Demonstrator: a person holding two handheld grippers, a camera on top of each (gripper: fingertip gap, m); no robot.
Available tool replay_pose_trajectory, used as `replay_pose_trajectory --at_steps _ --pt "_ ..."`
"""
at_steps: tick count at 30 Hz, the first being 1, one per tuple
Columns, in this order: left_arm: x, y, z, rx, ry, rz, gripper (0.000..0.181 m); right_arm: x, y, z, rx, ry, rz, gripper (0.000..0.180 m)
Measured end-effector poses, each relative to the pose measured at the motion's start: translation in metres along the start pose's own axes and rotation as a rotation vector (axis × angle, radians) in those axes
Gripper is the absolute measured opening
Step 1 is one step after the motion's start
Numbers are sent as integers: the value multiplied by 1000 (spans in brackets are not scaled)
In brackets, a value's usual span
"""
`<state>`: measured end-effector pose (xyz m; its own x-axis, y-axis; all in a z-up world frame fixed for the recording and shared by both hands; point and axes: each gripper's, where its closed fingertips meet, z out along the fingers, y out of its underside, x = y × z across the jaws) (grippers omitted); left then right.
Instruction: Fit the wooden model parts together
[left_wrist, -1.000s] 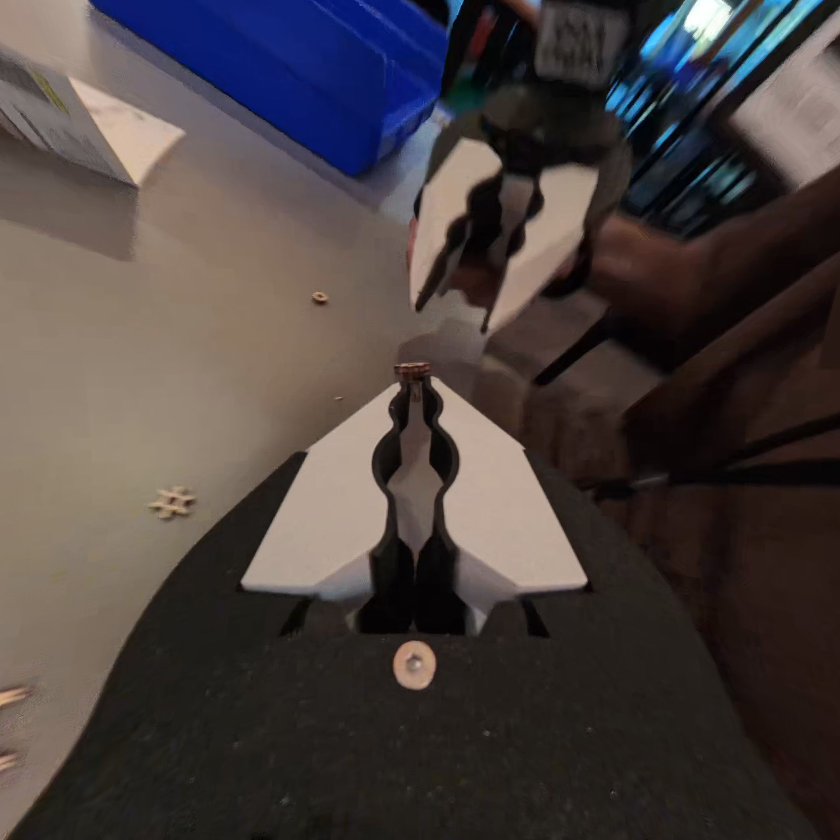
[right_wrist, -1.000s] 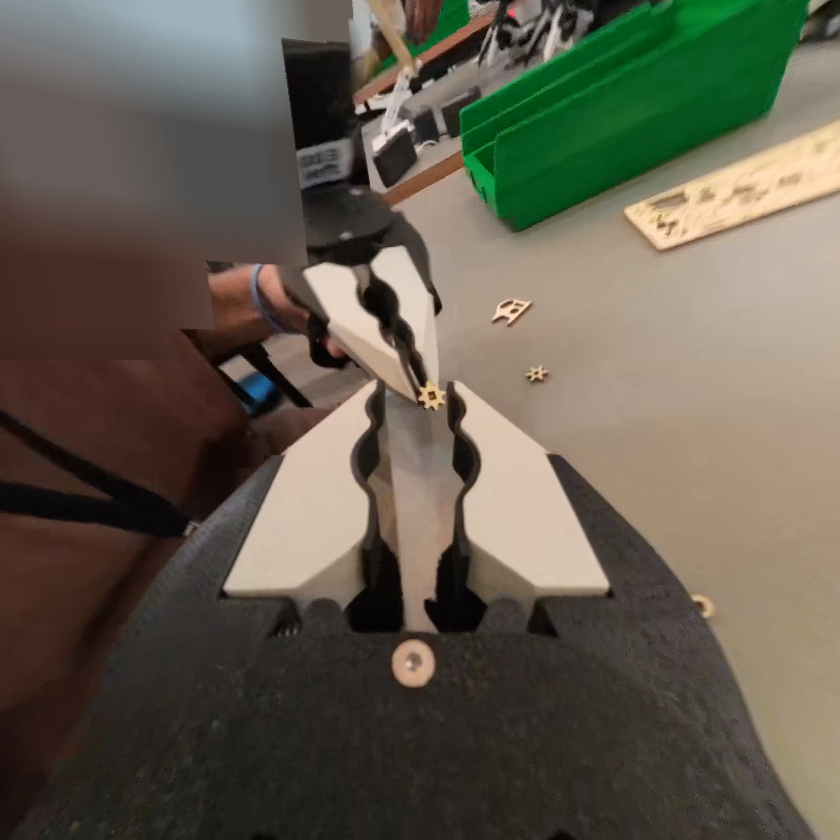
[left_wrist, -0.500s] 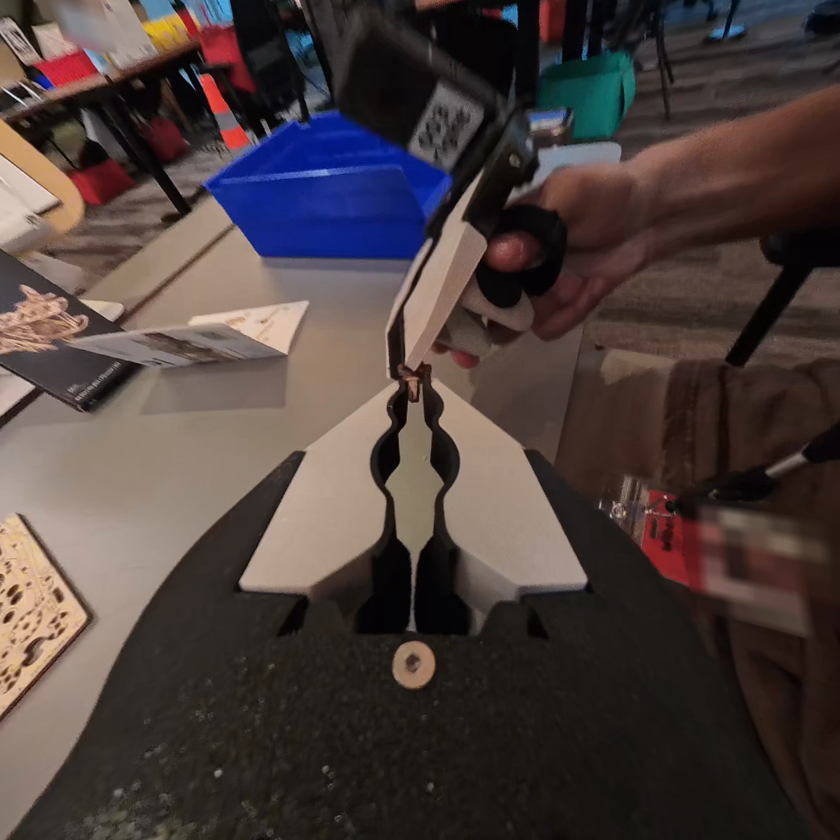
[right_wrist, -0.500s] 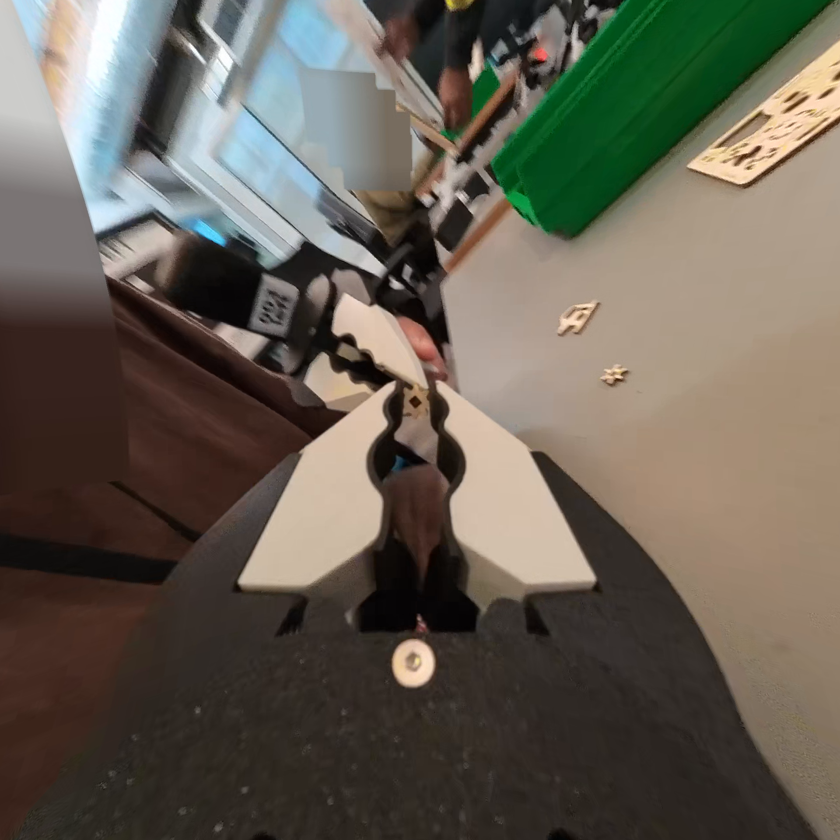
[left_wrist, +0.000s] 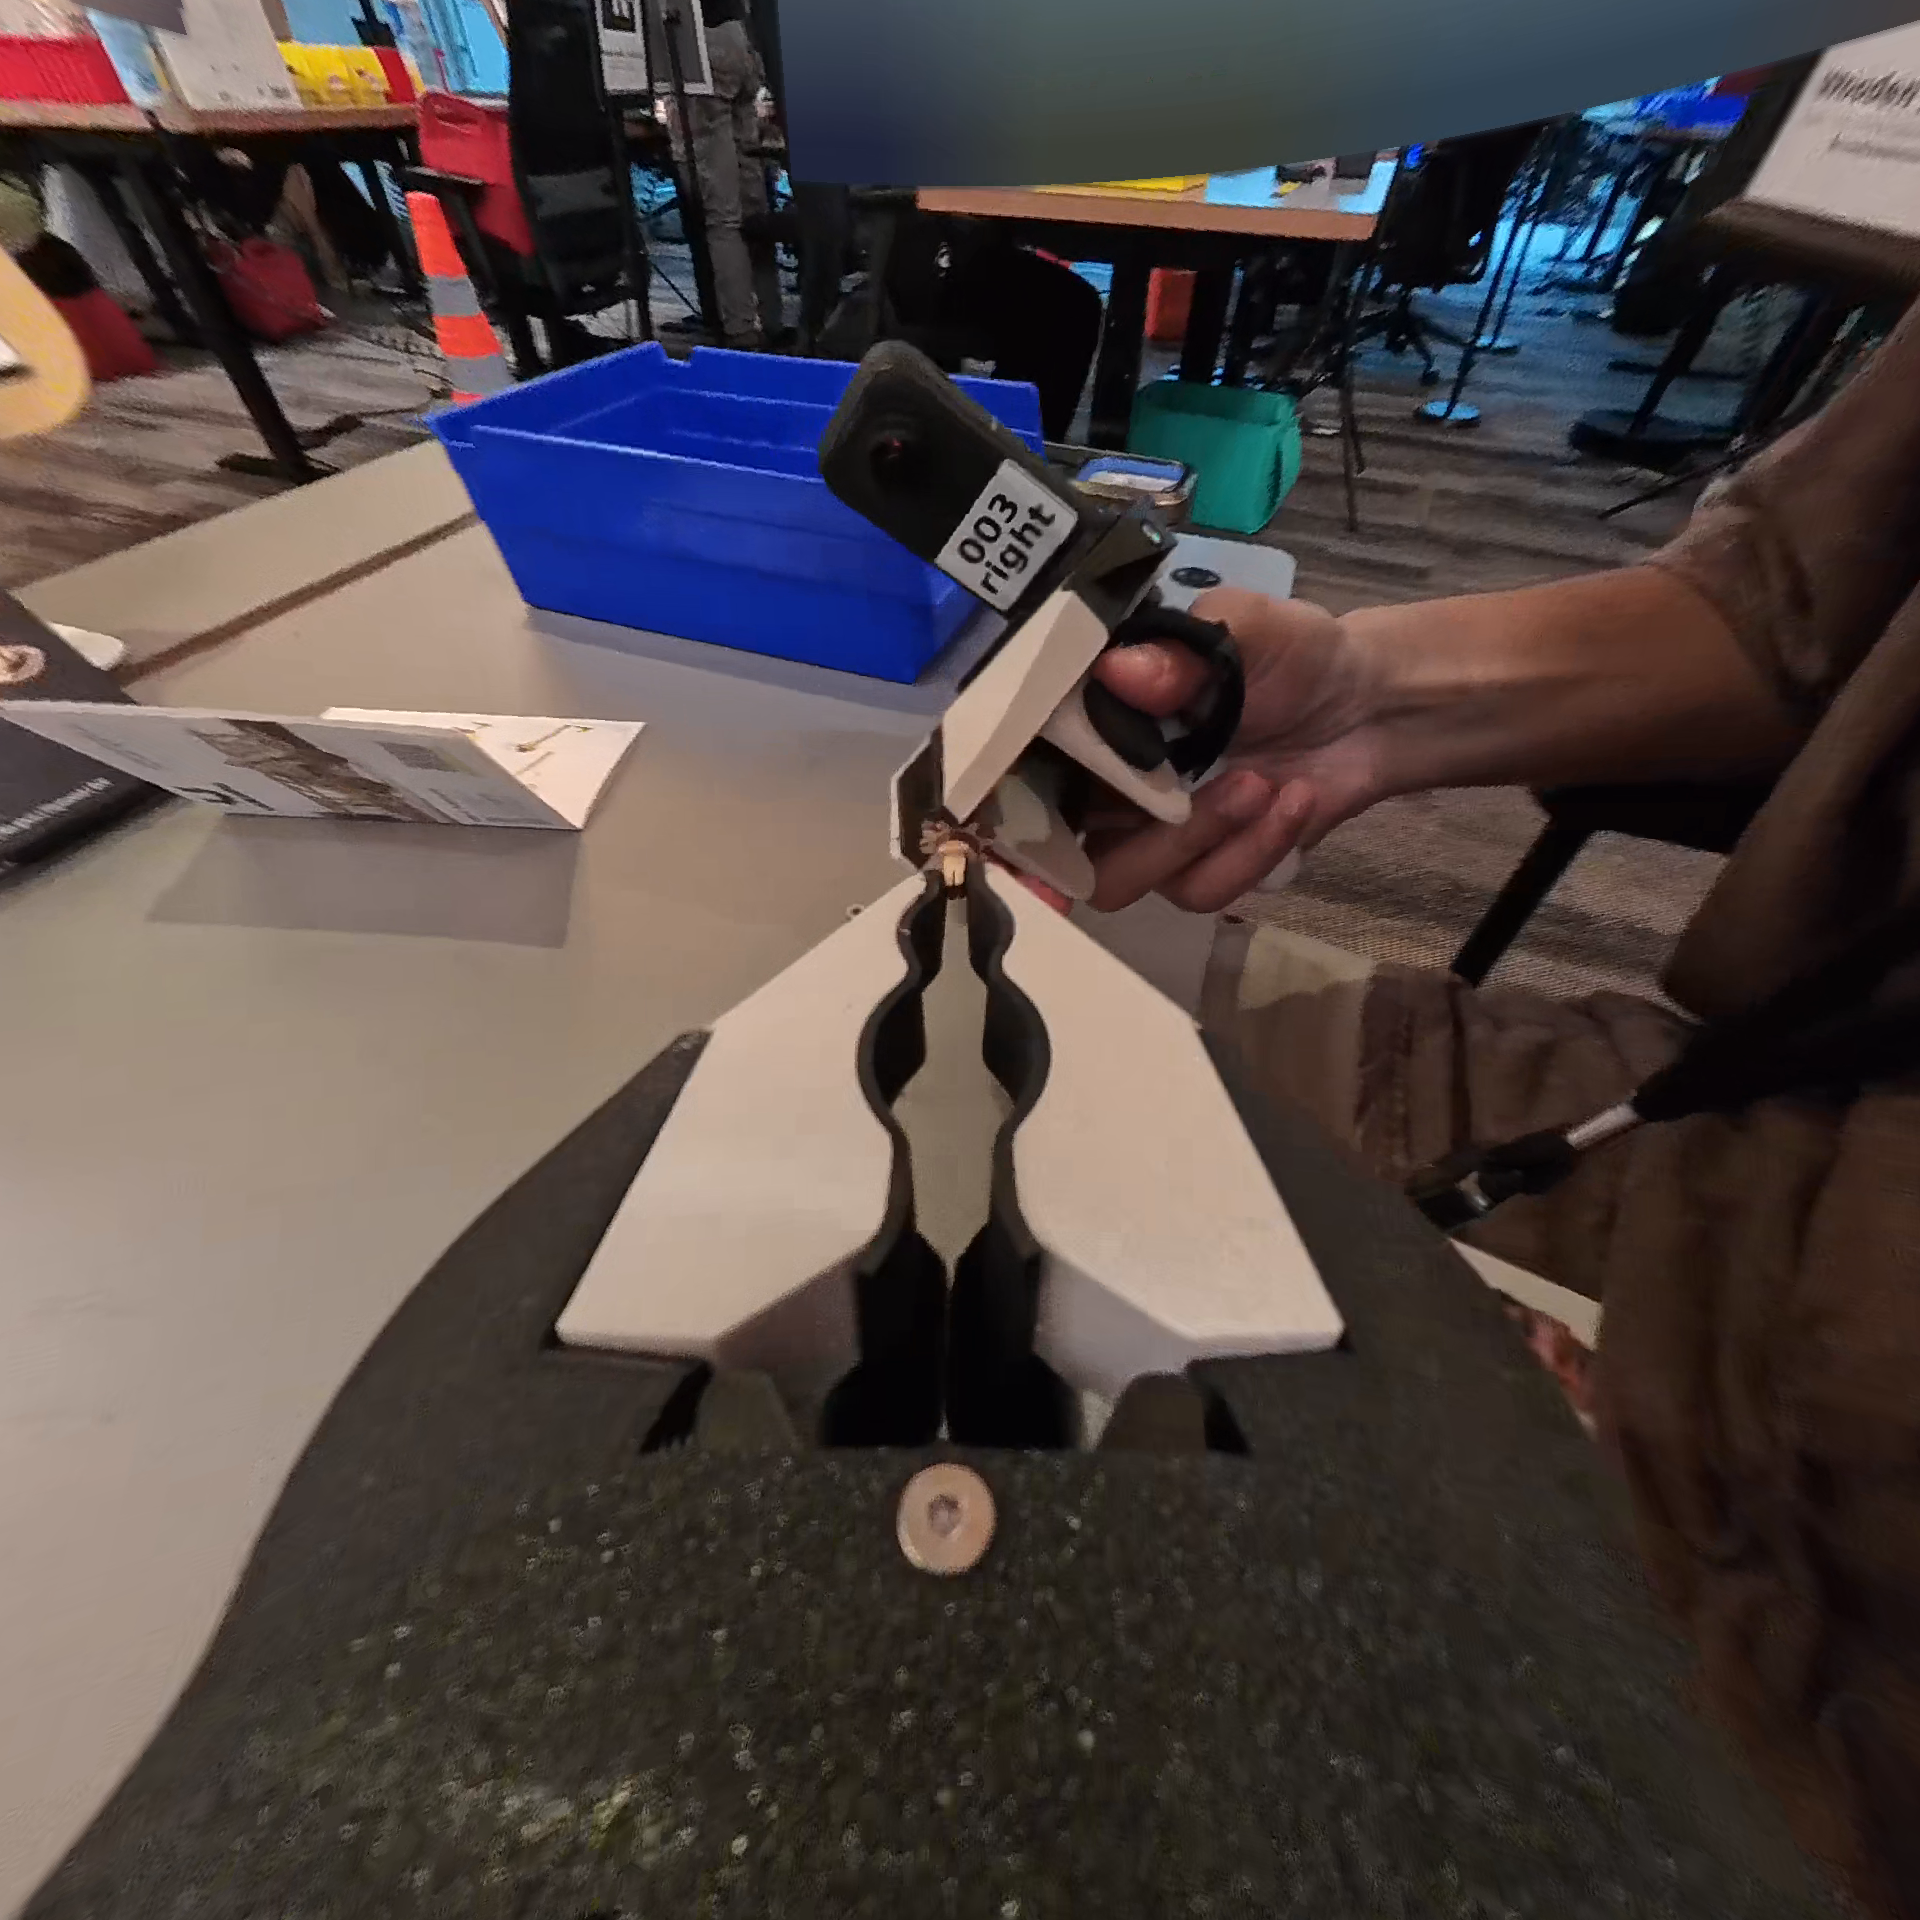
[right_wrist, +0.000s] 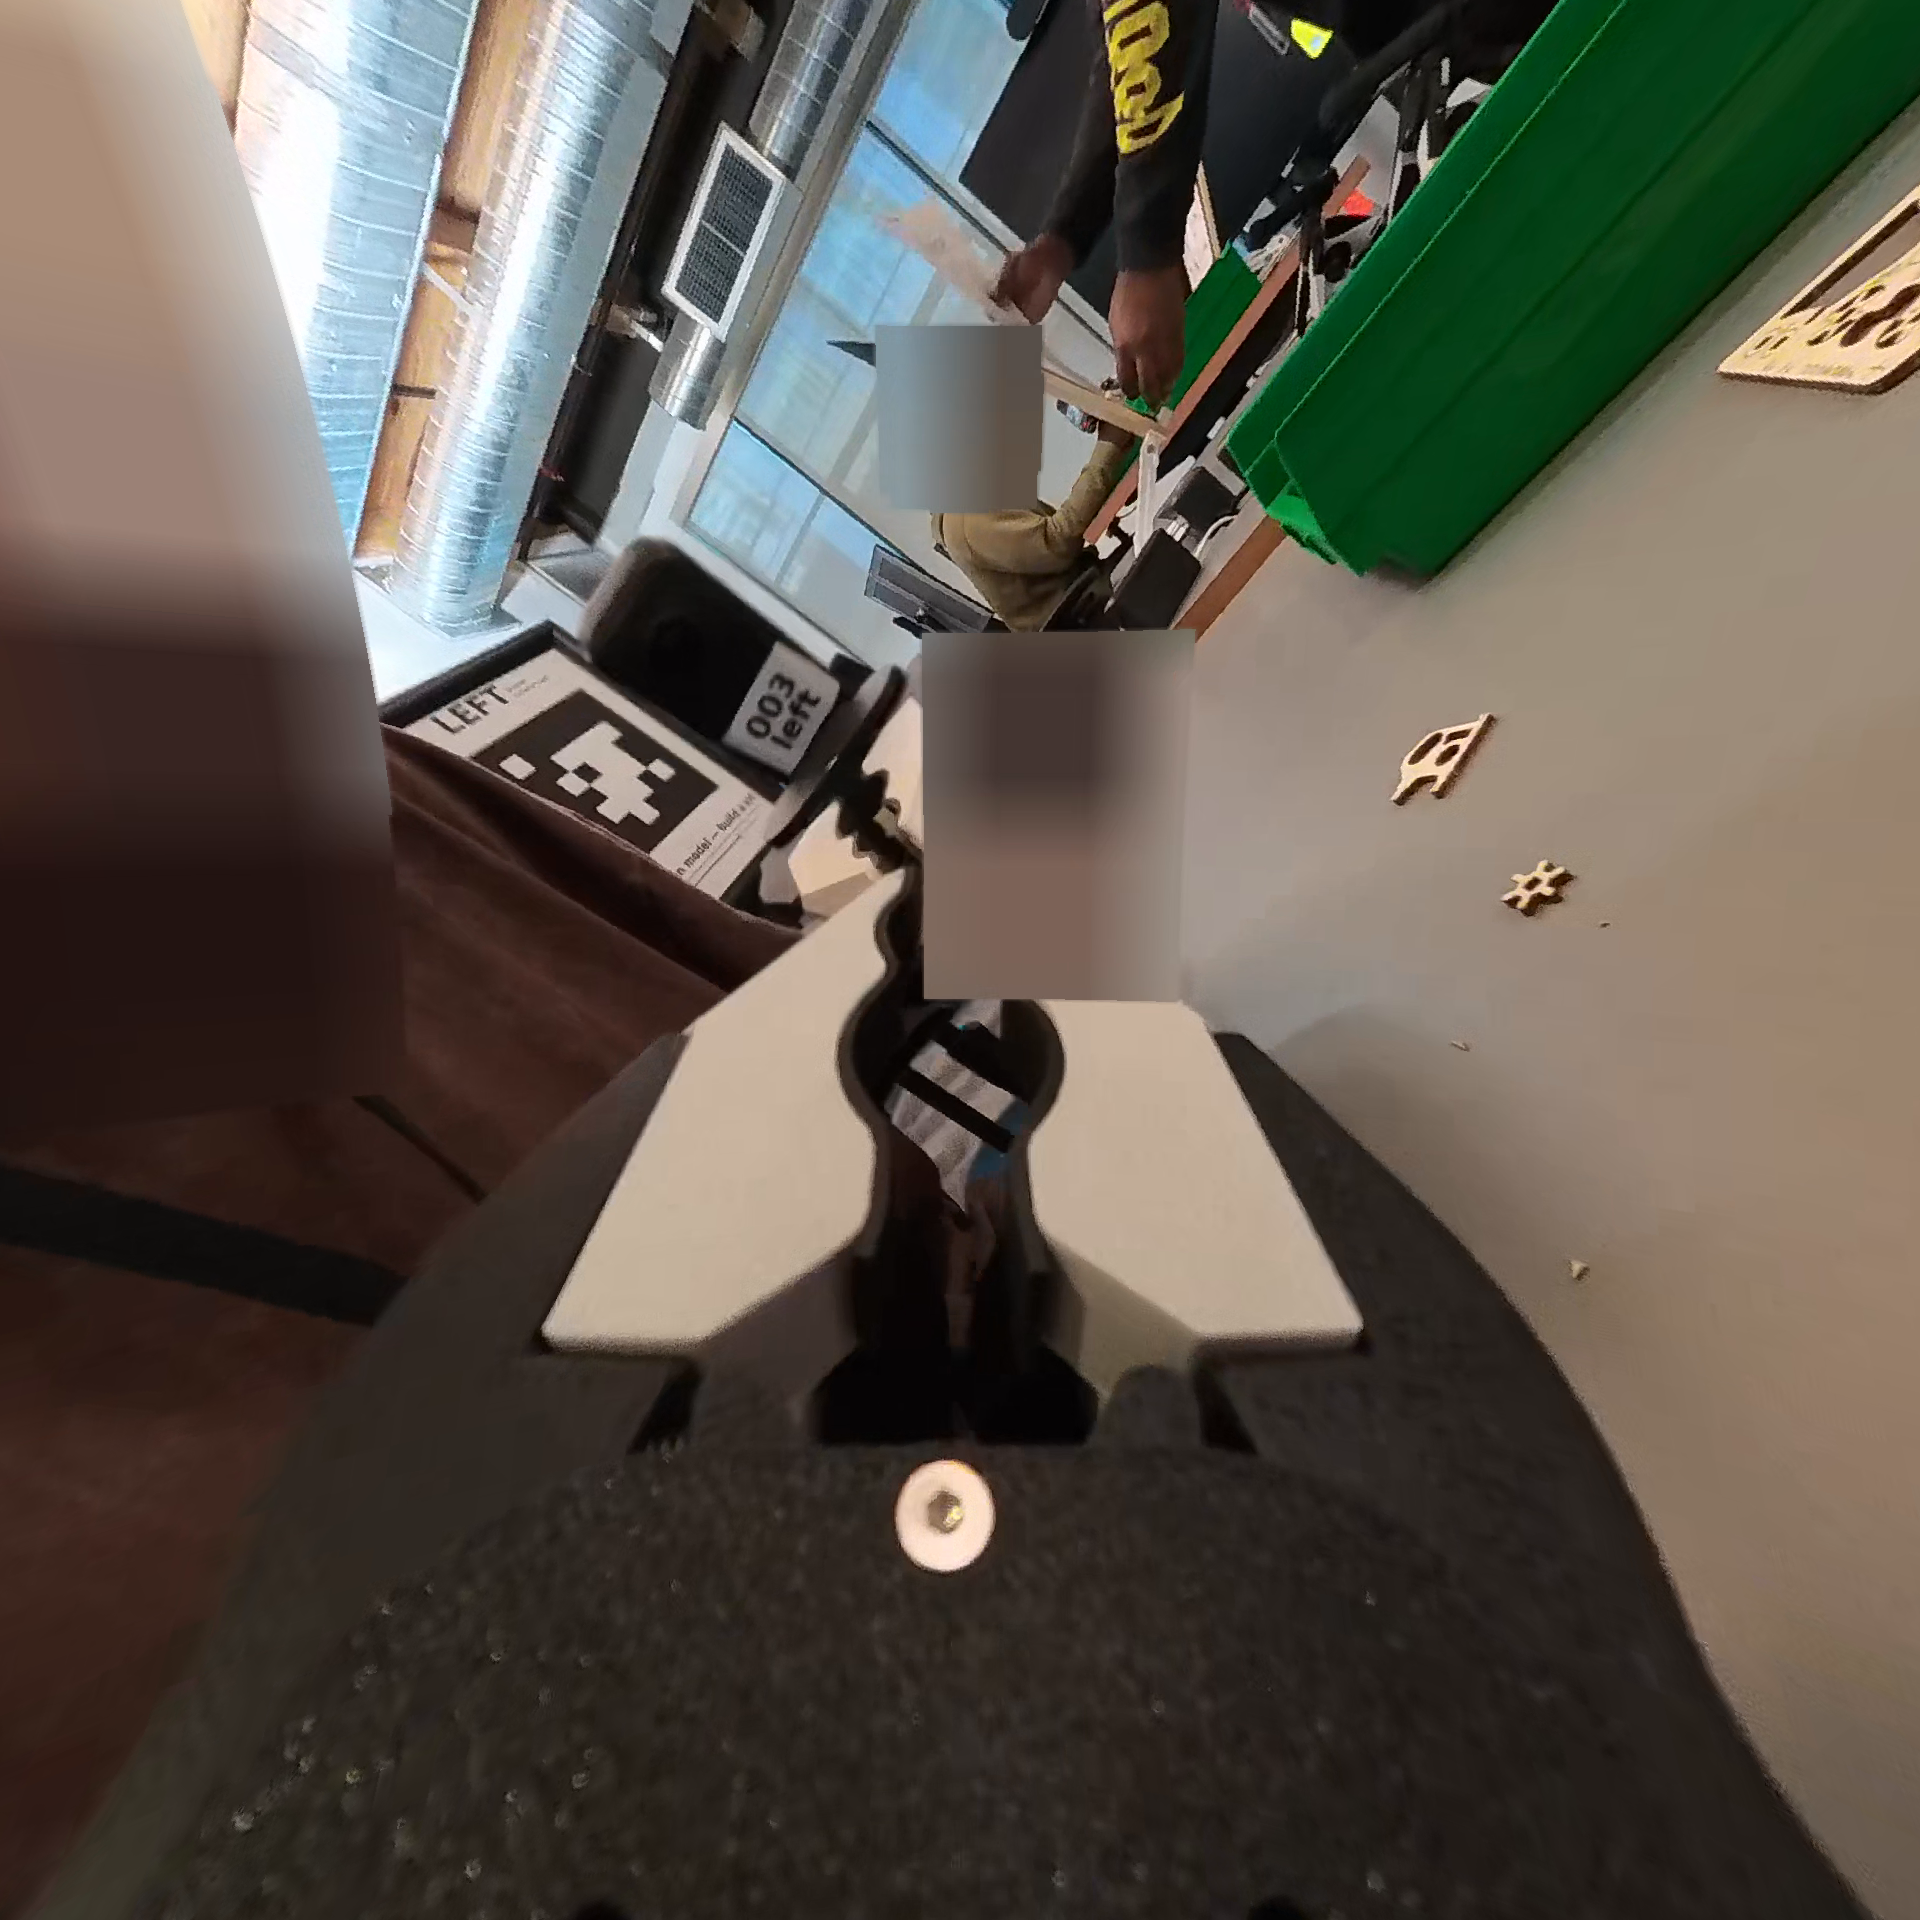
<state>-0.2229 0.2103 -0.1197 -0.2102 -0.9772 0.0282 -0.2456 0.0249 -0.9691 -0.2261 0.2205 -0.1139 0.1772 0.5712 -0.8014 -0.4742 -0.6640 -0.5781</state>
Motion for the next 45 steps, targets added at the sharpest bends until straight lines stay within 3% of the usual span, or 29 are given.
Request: replay_pose_trajectory --at_steps 3,7,13,17,26,45 --pt "0 8 0 -58 48 2 1 8 6 -2 -70 62 -85 12" --pt "-6 26 -6 -250 58 155 1 38 8 -24 -205 321 -298 23" --pt "-35 108 -75 -1020 187 565 0 76 33 -38 -451 631 -530 15" --pt "-42 118 -92 -1235 287 628 0 75 27 -35 -405 642 -522 12" --pt "-35 143 -80 -1331 319 715 1 70 1 -54 -254 645 -417 12" --pt "-35 146 -80 -1388 333 762 0 60 8 -46 -280 574 -376 12"
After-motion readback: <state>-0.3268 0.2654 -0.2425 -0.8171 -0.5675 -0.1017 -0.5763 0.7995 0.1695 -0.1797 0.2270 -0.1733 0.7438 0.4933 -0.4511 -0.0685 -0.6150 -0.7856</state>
